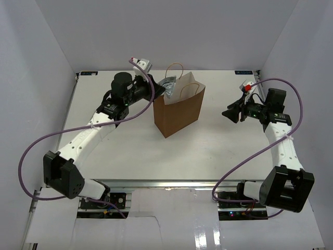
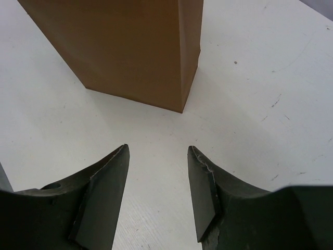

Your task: Place the snacks into the paper bag

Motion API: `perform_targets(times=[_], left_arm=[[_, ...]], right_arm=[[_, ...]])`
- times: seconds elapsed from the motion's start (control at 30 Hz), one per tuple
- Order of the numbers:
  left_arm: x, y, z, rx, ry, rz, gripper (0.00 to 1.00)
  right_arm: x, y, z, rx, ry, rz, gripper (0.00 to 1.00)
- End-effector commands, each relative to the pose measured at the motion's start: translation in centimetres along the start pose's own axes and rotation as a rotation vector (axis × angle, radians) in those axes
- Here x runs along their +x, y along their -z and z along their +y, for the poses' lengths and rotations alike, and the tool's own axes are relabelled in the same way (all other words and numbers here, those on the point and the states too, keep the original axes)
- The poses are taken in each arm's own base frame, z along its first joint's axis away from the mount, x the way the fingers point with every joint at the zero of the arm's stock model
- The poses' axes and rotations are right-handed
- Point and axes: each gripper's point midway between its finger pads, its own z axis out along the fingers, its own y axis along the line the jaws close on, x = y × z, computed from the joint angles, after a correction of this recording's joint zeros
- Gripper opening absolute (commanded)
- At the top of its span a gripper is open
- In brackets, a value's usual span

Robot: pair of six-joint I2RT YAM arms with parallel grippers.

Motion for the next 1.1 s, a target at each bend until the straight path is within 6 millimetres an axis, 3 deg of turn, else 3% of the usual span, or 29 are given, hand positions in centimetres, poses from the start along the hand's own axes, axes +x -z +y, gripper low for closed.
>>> perform_targets(times=[0.0,0.2,0.4,0.53,0.67,0.73,0.77,0.8,0.83,0.87,0.9,0.93,0.97,1.0,1.03,1.07], left_arm=[[-3.1,-0.6,-0.1,-0.027,-0.041,-0.063,0.0],[-1.7,-2.6,0.1,-0.024,-0.016,-0.02,0.05],[-1.4,-2.9,-0.1,-0.033,0.002,-0.013,0.41],[-2.4,-2.8,-0.5,-0.031,0.002,-0.025,0.56],[-5.6,-1.7,-0.9,-0.056,-0.029,-0.08,0.61],[-6.6,-0.4,-0.1,-0.123,-0.045,-0.098,0.63],[-7.3,0.5,1.6,-0.228,-0.046,-0.123,0.69],[-6.6,1.3,3.0,-0.292,-0.022,-0.115,0.73],[-6.7,3.5,6.0,-0.402,0.017,-0.12,0.76],[-6.0,4.6,7.5,-0.435,0.1,-0.117,0.77],[-2.8,5.9,10.1,-0.5,0.174,-0.054,0.78],[-2.7,8.9,13.3,-0.576,0.24,-0.084,0.78],[-1.4,10.2,14.6,-0.606,0.336,-0.086,0.79],[2.5,11.7,16.8,-0.681,0.417,-0.039,0.82],[3.7,14.5,19.7,-0.784,0.489,-0.063,0.85],[4.7,16.4,21.2,-0.856,0.595,-0.102,0.87]], right_arm=[[-0.4,0.2,0.9,-0.02,0.022,-0.018,0.55],[0.1,0.2,1.0,-0.019,0.019,-0.008,0.55],[0.3,0.0,0.8,-0.023,0.008,-0.007,0.55],[0.3,0.0,0.7,-0.021,0.008,-0.004,0.55],[0.3,0.0,0.5,-0.016,0.01,-0.002,0.55],[0.3,0.0,0.6,-0.014,0.01,-0.001,0.55],[0.4,0.0,0.5,-0.013,0.01,0.001,0.55],[0.4,0.0,0.6,-0.015,0.011,0.0,0.55],[0.5,0.0,0.6,-0.015,0.009,0.0,0.55],[0.8,-0.1,0.7,-0.019,0.004,0.003,0.55],[0.9,-0.1,0.7,-0.018,0.002,0.003,0.55],[1.1,-0.2,0.7,-0.022,-0.003,0.004,0.55],[1.3,-0.2,0.7,-0.023,-0.012,0.008,0.55],[1.4,-0.3,0.7,-0.023,-0.012,0.008,0.55],[1.5,-0.4,0.7,-0.027,-0.013,0.01,0.55],[1.6,-0.4,0.7,-0.028,-0.015,0.012,0.55]])
